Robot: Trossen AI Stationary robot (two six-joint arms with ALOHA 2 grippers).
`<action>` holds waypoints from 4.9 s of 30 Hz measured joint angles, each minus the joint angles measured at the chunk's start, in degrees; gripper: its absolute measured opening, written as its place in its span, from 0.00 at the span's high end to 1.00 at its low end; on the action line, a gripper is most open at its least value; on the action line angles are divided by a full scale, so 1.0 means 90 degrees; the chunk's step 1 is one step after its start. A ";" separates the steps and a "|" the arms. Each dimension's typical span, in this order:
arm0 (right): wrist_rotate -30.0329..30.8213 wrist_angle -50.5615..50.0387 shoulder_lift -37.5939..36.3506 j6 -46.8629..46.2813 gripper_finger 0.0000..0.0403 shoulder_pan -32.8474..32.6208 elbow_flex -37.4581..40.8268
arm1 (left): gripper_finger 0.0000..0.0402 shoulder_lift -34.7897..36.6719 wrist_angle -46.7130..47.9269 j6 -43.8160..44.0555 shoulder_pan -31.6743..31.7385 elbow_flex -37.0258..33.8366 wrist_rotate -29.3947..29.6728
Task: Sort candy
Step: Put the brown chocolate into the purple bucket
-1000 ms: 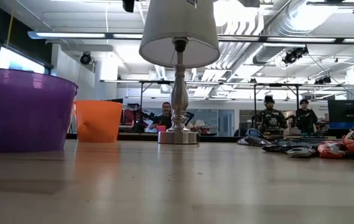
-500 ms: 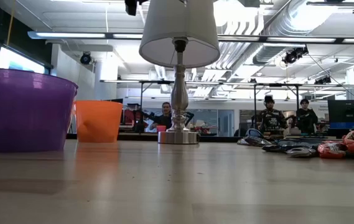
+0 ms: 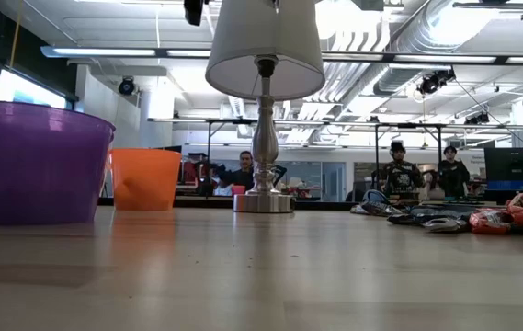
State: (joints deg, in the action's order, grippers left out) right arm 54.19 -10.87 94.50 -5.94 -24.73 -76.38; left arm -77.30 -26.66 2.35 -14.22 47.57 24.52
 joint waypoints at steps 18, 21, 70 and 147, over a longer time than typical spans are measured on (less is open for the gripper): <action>0.0642 -0.0516 -0.0006 0.0210 0.51 -0.0046 -0.0001 | 1.00 0.0063 0.0348 -0.0243 -0.0005 0.0000 0.0682; 0.0572 -0.0944 -0.0010 -0.0309 0.50 -0.0119 0.0000 | 1.00 0.0259 0.0855 -0.0394 0.0028 -0.0001 0.1533; -0.0207 -0.8792 -0.0155 -0.6067 0.50 0.2450 0.0000 | 1.00 0.2941 1.0707 0.8375 0.0194 -0.0005 -0.0554; -0.4781 -0.3842 -0.1579 -0.2467 0.50 0.4585 0.2817 | 0.78 0.1477 0.6921 0.0450 0.1254 0.0840 -0.0814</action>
State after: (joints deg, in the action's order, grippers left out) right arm 11.16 -45.45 80.29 -28.14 16.54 -51.03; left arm -64.01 35.63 6.40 -2.93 55.13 17.19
